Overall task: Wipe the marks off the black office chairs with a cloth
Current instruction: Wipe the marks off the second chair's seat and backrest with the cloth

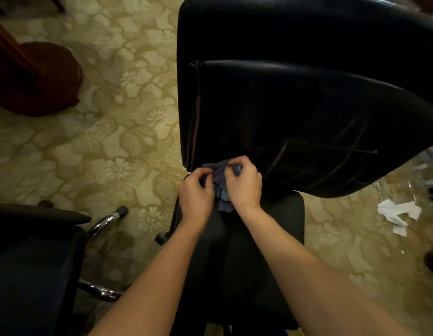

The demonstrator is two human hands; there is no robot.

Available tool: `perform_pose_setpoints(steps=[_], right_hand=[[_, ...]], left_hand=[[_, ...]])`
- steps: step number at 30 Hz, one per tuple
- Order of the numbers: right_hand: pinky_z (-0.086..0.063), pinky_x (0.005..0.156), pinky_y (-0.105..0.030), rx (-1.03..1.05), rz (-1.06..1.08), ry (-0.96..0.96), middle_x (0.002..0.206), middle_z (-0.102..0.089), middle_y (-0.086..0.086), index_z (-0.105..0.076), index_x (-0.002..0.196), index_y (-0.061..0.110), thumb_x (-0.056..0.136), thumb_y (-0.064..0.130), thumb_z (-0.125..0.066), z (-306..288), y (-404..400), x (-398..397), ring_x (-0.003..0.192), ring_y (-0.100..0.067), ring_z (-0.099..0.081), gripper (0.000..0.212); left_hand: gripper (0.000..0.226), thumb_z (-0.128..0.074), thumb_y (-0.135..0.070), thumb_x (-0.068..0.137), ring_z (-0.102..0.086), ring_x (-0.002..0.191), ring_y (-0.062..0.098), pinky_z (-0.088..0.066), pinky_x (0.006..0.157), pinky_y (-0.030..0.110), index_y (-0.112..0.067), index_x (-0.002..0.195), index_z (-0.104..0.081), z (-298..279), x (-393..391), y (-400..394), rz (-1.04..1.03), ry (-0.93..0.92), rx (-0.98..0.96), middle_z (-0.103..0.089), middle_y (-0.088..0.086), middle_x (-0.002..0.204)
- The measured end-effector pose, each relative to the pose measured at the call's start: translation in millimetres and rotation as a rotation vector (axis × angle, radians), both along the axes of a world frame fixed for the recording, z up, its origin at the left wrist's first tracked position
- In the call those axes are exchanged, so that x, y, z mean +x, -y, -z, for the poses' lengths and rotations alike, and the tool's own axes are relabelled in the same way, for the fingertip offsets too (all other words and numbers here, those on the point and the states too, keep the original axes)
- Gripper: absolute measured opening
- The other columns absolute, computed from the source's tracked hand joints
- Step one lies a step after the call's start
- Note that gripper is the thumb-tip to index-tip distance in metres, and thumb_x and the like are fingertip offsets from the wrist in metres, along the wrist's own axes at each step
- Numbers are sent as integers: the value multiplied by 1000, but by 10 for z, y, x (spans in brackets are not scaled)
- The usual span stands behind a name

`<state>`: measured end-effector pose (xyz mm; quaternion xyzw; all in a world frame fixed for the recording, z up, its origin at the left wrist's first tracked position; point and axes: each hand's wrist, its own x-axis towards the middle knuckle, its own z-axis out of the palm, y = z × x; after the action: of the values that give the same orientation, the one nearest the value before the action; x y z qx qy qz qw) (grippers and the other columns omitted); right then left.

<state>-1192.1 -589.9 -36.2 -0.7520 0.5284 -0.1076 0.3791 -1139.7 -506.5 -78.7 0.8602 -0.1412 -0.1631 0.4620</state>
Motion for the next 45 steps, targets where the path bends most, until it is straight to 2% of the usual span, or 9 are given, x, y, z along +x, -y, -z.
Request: perform_pose_setpoints(steps=[3, 9, 18, 22, 26, 30, 34, 38, 45], right_hand=[[-54, 76, -33, 108, -18, 8, 95, -69, 0, -64, 101, 23, 92, 23, -63, 143, -101, -150, 92, -20, -66, 9], [-46, 68, -23, 424, 50, -32, 102, -67, -4, -61, 100, 21, 91, 15, -63, 418, -319, -215, 90, -17, -63, 12], [-58, 83, -44, 604, 373, 200, 96, -68, -12, -57, 82, 23, 86, 11, -67, 356, -291, 406, 90, -27, -68, 16], [-59, 82, -41, 448, 399, 371, 96, -69, -8, -59, 86, 26, 88, 10, -67, 64, -341, 423, 87, -20, -69, 17], [-57, 76, -26, 228, 315, 601, 94, -68, 1, -59, 93, 28, 88, 13, -68, -351, -256, 462, 87, -10, -68, 18], [-55, 75, -26, 78, 196, 496, 90, -68, 5, -57, 95, 23, 87, 19, -71, -204, -217, 424, 84, -7, -67, 16], [-56, 80, -36, 213, 247, 239, 89, -68, 1, -57, 91, 22, 87, 17, -69, 486, -361, 179, 87, -16, -67, 13], [-56, 76, -33, 493, 332, 7, 94, -67, -5, -61, 96, 19, 88, 15, -68, 922, -424, -70, 92, -23, -68, 11], [-58, 83, -41, 538, 332, 165, 99, -68, -11, -61, 92, 18, 88, 14, -67, 615, -283, 248, 92, -26, -68, 8]], left_hand=[[12, -66, -14, 90, -67, 85, 13, -53, 80, 30, -18, 98, -74, 85, -80, -195, -49, -103, -17, -72, -6, 89], [15, -66, -9, 91, -67, 96, 17, -52, 84, 28, -23, 97, -68, 256, -86, -466, -127, -437, -3, -69, -4, 95], [17, -57, -2, 93, -69, 97, 33, -60, 82, 40, -17, 90, -65, 77, 391, -196, -477, -801, -233, -70, 17, 104], [16, -59, -2, 92, -69, 85, 20, -54, 63, 23, -16, 96, -66, -249, 400, -126, -413, -606, -326, -71, 7, 92], [15, -67, -8, 89, -67, 78, 6, -51, 67, 18, -23, 91, -66, -522, 381, -23, -298, -325, -469, -71, -2, 86], [12, -71, -8, 87, -59, 74, -7, -43, 69, 8, -18, 87, -64, -395, 304, 34, -309, -76, -372, -63, -15, 79], [20, -71, -3, 84, -63, 75, 5, -47, 70, 16, -20, 79, -63, 228, 42, -122, -394, -311, -185, -65, -9, 78], [19, -72, -8, 87, -65, 76, 13, -55, 72, 26, -23, 79, -64, 634, -132, -337, -428, -547, -21, -66, -4, 77], [15, -65, -6, 91, -64, 74, 10, -51, 63, 18, -19, 85, -65, 344, 165, -182, -557, -609, -230, -68, -1, 79]])
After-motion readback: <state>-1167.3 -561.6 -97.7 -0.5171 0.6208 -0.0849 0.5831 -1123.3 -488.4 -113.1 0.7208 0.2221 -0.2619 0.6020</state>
